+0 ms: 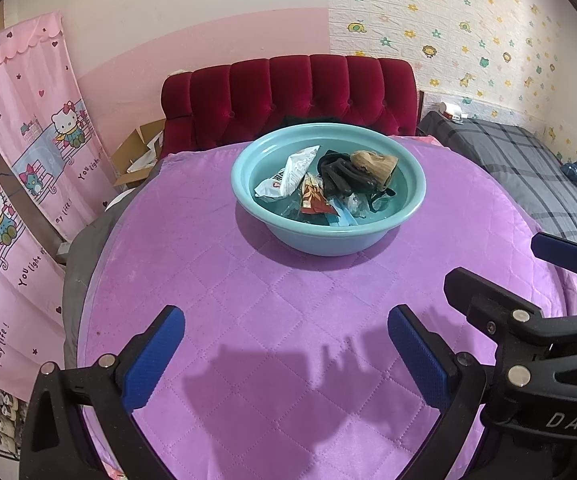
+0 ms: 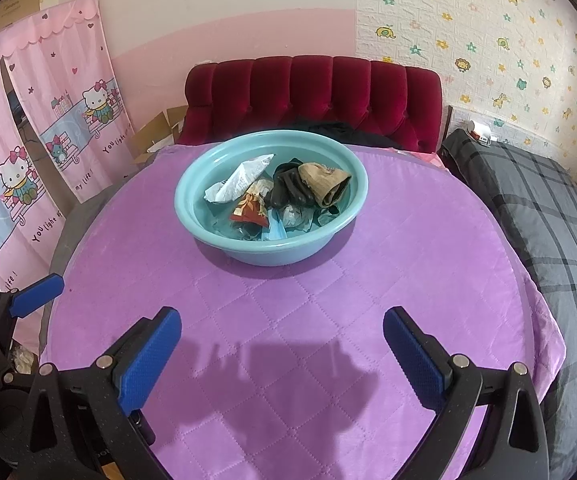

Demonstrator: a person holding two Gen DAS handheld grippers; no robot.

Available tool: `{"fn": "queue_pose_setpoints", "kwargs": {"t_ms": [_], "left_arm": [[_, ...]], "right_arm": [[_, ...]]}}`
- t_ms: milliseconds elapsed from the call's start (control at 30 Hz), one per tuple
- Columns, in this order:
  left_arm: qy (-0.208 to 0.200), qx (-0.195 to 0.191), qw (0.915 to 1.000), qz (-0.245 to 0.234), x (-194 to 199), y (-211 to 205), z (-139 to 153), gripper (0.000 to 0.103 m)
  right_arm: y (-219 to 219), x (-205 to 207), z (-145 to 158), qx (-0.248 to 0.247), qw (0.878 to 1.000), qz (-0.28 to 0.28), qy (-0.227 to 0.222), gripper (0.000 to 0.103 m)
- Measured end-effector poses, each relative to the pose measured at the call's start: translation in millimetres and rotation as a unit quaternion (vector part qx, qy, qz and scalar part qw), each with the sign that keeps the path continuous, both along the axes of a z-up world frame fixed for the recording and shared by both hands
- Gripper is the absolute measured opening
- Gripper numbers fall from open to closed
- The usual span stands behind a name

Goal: Organize soft objects

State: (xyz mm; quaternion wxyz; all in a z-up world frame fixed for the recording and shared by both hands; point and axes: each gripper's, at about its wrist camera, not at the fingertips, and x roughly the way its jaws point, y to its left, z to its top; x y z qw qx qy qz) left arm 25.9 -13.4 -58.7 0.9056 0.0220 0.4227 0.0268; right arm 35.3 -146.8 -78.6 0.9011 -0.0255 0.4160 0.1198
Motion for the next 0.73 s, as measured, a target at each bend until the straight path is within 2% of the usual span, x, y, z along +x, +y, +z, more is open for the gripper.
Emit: {"fn": "queue_pose_setpoints", "kwargs": {"t_ms": [733], "left_arm": [[0.005, 0.004, 1.0, 0.003, 5.1, -2.0, -2.7, 0.103]], "right_arm": [[-3.1, 4.8, -1.0, 0.002, 1.0, 0.0, 0.003, 0.103]]}}
